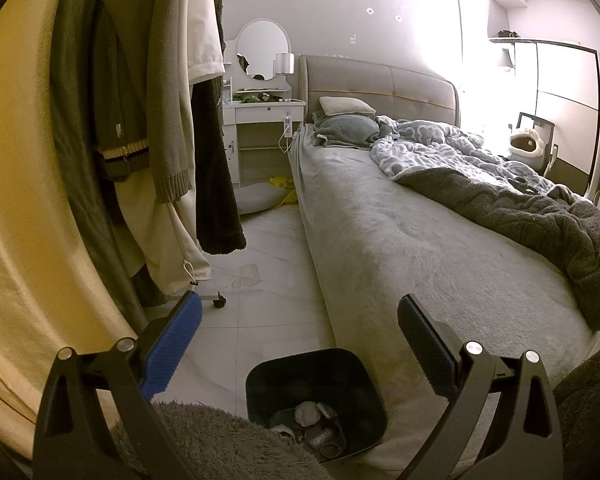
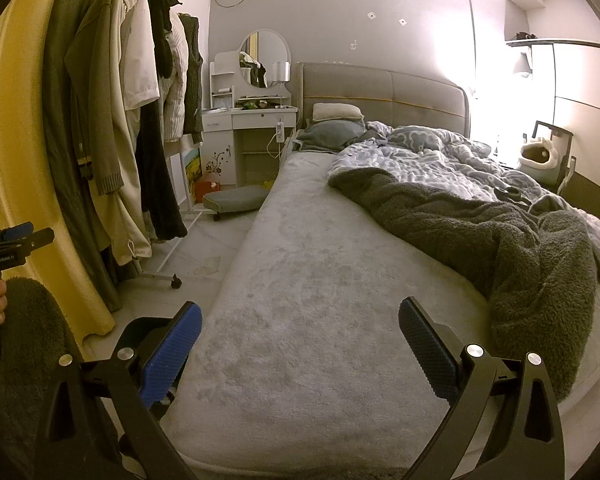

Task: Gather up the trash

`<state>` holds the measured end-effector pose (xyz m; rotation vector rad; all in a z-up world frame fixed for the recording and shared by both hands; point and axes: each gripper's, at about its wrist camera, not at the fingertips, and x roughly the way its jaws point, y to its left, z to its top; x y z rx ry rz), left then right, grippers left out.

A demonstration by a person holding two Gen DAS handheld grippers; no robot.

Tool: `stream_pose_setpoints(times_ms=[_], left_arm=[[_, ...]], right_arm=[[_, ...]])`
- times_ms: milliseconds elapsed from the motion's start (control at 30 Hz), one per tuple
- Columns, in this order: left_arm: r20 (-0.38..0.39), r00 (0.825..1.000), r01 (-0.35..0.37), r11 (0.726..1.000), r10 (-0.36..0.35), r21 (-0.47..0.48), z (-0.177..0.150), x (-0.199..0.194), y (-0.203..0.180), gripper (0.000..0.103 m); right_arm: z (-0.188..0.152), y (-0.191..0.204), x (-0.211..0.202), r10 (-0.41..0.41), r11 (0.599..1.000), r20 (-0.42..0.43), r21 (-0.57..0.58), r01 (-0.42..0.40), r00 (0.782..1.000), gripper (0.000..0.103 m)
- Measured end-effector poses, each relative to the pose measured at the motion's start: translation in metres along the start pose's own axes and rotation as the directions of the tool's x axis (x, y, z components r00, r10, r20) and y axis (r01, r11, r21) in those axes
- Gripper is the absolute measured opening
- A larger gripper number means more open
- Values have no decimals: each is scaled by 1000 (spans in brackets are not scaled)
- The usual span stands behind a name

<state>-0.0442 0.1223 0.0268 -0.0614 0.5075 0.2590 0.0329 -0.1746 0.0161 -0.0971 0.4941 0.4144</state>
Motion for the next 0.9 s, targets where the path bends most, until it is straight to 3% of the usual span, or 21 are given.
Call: stream_pose_setpoints(times_ms=[900], left_arm=[[-6, 1000, -8, 1000, 8, 1, -3, 2, 5, 100]], right_arm=[[1, 0, 0, 0, 1000, -1, 0, 0, 1000, 100]])
